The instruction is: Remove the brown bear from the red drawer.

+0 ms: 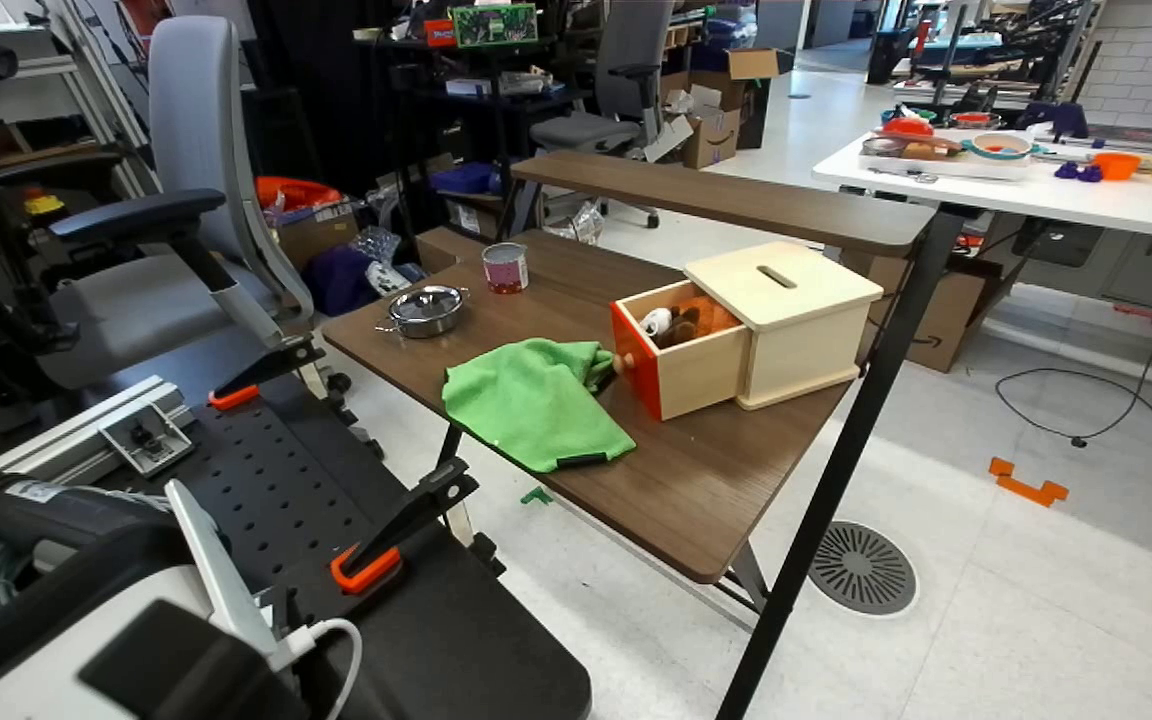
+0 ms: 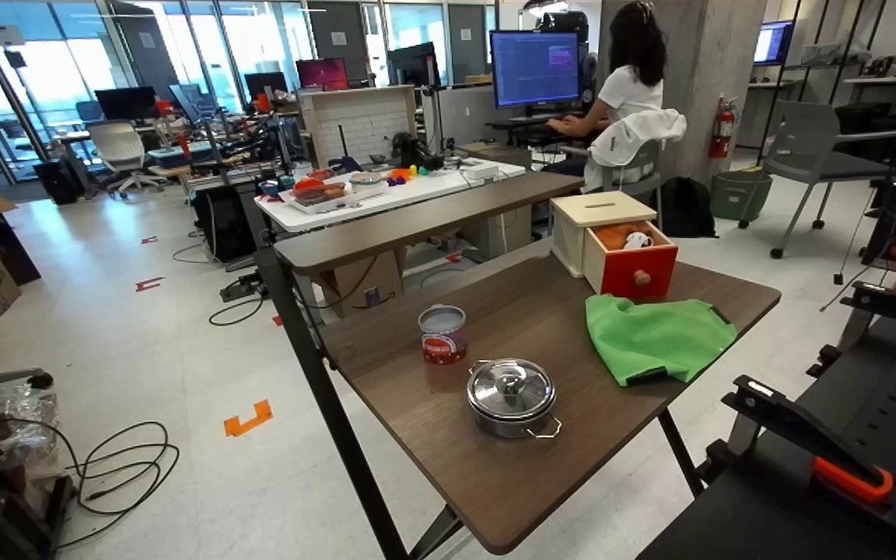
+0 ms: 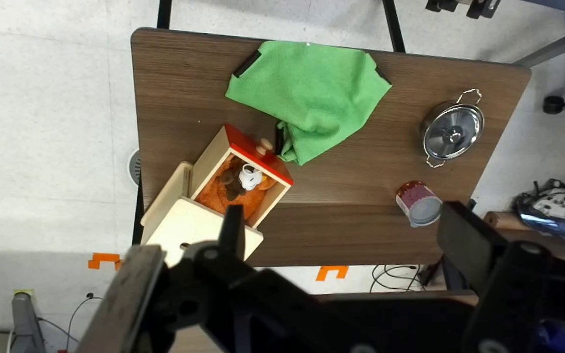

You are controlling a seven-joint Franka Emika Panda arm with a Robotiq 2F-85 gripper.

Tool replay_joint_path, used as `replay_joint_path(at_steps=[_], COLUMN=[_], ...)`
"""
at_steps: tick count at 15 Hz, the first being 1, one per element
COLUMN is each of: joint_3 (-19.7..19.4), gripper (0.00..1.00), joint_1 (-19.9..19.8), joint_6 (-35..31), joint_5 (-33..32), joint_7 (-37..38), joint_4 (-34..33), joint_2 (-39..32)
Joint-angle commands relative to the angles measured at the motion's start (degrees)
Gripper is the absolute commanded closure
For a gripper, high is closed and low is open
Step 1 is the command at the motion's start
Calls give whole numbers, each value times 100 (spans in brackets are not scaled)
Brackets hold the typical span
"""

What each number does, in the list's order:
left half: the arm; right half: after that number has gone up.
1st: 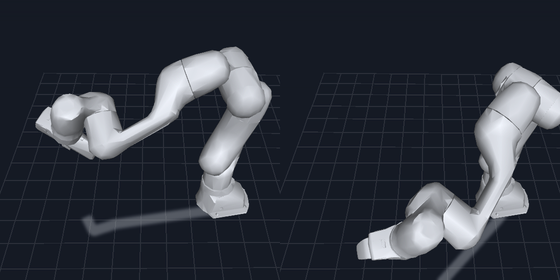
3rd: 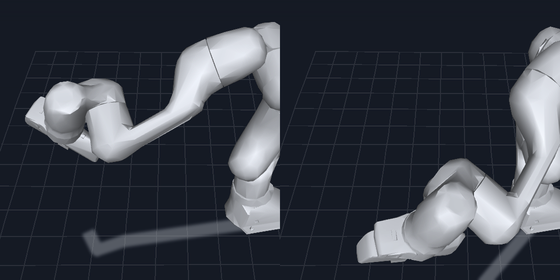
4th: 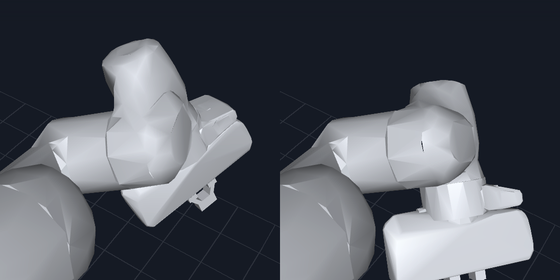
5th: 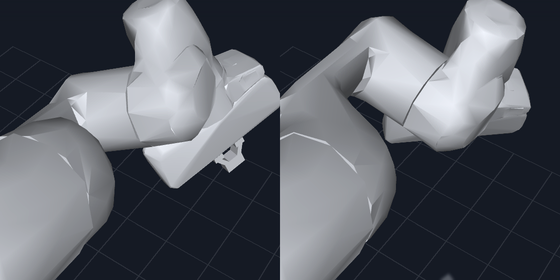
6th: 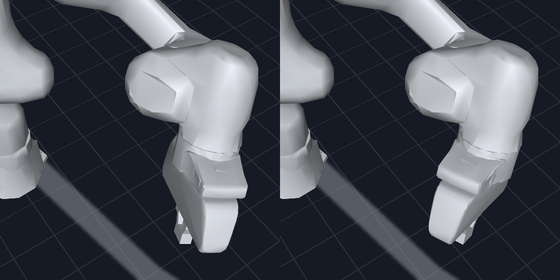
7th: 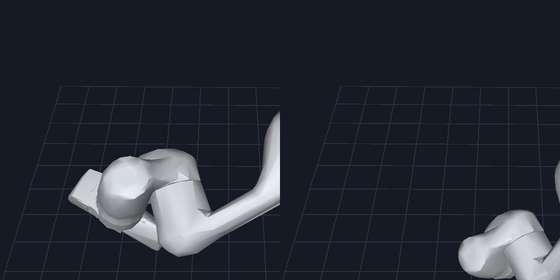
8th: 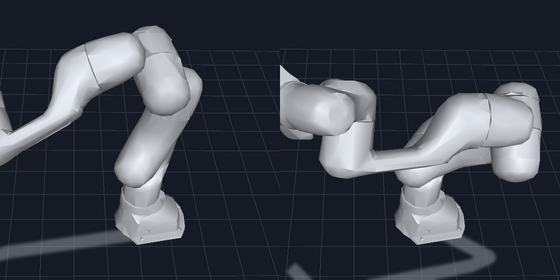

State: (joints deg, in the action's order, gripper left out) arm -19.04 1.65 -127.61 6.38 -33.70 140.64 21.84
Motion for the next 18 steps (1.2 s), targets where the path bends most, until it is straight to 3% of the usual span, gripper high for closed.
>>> replay_joint_path(at_steps=[1,7,11,18], joint_3=[186,490,958,1399], gripper=[0,0,0,0], joint_1=[-96,-61,-173,-464], joint_6=[-627,-1754,-2113,-2345], joint_5=[181,816,1253,744], joint_7=[119,339,635,1812], joint_4=[-81,-385,-850,-1839], joint_2=[-675,-1965,-2771,-4081])
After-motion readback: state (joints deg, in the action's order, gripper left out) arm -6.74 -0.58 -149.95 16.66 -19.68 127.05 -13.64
